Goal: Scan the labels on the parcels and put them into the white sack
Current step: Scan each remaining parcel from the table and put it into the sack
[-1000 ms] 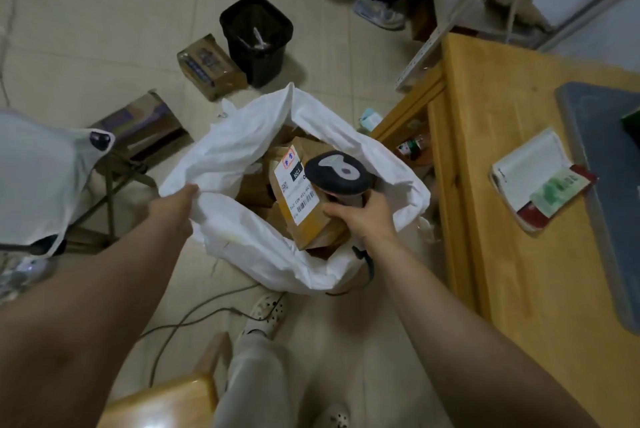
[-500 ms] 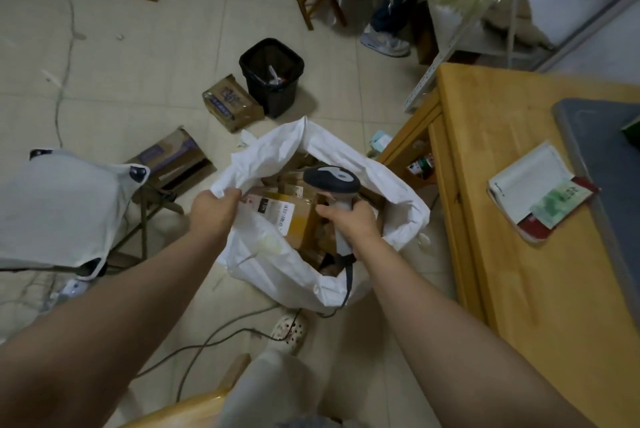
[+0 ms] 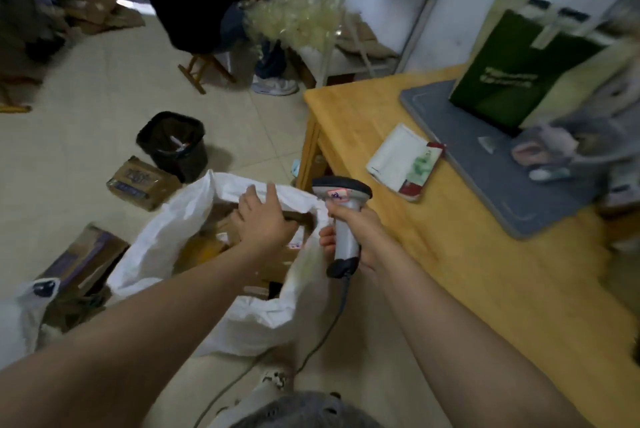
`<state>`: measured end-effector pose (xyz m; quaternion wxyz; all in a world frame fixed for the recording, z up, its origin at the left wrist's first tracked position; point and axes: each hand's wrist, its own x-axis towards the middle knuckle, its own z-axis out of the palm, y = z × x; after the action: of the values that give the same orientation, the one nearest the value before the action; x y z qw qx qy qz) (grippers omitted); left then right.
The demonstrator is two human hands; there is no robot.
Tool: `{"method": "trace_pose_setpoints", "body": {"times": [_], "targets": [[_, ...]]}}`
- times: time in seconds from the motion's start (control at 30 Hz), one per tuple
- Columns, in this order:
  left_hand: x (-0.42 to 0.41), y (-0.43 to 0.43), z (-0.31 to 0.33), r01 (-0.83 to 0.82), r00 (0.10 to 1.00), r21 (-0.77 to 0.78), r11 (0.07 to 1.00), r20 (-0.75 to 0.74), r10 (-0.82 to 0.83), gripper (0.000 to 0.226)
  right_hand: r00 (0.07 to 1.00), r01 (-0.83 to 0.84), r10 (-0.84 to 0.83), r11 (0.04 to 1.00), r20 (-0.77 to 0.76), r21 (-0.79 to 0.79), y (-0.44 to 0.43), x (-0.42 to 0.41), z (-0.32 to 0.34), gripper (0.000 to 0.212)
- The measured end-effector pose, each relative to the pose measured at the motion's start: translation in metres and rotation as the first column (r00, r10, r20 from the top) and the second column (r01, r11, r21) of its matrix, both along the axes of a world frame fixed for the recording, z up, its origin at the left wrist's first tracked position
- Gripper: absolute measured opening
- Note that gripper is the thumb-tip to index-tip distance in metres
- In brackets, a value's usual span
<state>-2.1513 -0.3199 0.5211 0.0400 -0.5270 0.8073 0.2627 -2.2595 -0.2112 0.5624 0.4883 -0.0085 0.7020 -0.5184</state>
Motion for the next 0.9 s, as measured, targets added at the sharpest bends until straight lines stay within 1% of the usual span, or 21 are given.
{"method": "trace_pose_setpoints", "body": {"times": [0.07, 0.13, 0.23, 0.33, 0.43, 0.53, 0.63, 0.73, 0.9], "targets": [[-0.036, 0.015, 0.015, 0.17, 0.984, -0.043, 0.985, -0.047, -0.172, 0.087, 0.993, 0.118, -0.118, 0.993, 0.01, -0.031, 0.03, -0.023, 0.019, 0.034], [-0.075, 0.037, 0.029, 0.298, 0.948, -0.07, 0.952, -0.097, -0.304, 0.085, 0.963, 0.271, -0.27, 0.961, 0.024, -0.06, 0.067, -0.046, 0.036, 0.037], [-0.131, 0.083, 0.051, 0.474, 0.867, -0.078, 0.877, -0.132, -0.48, 0.083, 0.872, 0.49, -0.482, 0.861, 0.085, -0.14, 0.13, -0.076, 0.056, 0.032], [-0.175, 0.142, 0.069, 0.61, 0.771, -0.116, 0.784, -0.144, -0.621, 0.08, 0.783, 0.622, -0.608, 0.755, 0.132, -0.21, 0.197, -0.095, 0.069, 0.029], [-0.205, 0.209, 0.079, 0.703, 0.686, -0.131, 0.699, -0.133, -0.715, 0.074, 0.715, 0.697, -0.692, 0.692, 0.1, -0.19, 0.266, -0.106, 0.067, 0.018], [-0.224, 0.273, 0.079, 0.774, 0.615, -0.136, 0.618, -0.068, -0.786, 0.064, 0.647, 0.761, -0.758, 0.634, 0.086, -0.14, 0.331, -0.111, 0.054, 0.01], [-0.24, 0.326, 0.075, 0.822, 0.551, -0.146, 0.55, -0.035, -0.834, 0.068, 0.611, 0.791, -0.782, 0.6, 0.122, -0.117, 0.38, -0.115, 0.042, 0.005], [-0.256, 0.367, 0.073, 0.846, 0.519, -0.128, 0.517, -0.022, -0.854, 0.072, 0.599, 0.801, -0.787, 0.585, 0.151, -0.126, 0.415, -0.129, 0.039, 0.006], [-0.283, 0.412, 0.075, 0.845, 0.52, -0.141, 0.516, -0.015, -0.854, 0.07, 0.574, 0.818, -0.797, 0.546, 0.187, -0.182, 0.461, -0.156, 0.045, 0.017]]}}
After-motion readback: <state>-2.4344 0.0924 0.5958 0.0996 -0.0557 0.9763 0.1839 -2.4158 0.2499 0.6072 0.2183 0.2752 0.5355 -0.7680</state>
